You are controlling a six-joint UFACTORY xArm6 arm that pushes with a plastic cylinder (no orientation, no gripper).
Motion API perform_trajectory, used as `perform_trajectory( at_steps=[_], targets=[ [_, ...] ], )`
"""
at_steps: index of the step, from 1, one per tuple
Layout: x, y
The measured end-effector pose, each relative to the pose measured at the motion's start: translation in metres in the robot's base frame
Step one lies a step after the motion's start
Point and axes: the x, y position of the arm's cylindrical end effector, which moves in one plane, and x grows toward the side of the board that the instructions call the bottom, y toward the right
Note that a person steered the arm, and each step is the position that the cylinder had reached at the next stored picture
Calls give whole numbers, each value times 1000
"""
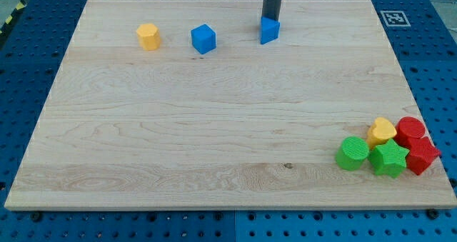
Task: Place the blue triangl to the top left of the green circle
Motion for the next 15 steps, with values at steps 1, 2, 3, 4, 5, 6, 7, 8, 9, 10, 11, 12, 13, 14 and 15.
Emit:
perform_trajectory(
  at_steps=[1, 2, 3, 4, 5, 6, 7, 8, 9, 10, 11, 12, 13, 14, 15],
  targets=[
    [68, 15],
    [136, 31],
    [116, 40],
    [60, 40],
    [29, 7],
    [53, -28],
    [103, -7],
    [155, 41],
    [162, 53],
    [142, 53],
    [130, 70],
    [179, 81],
    [220, 81],
    [207, 68],
    [198, 31]
  ],
)
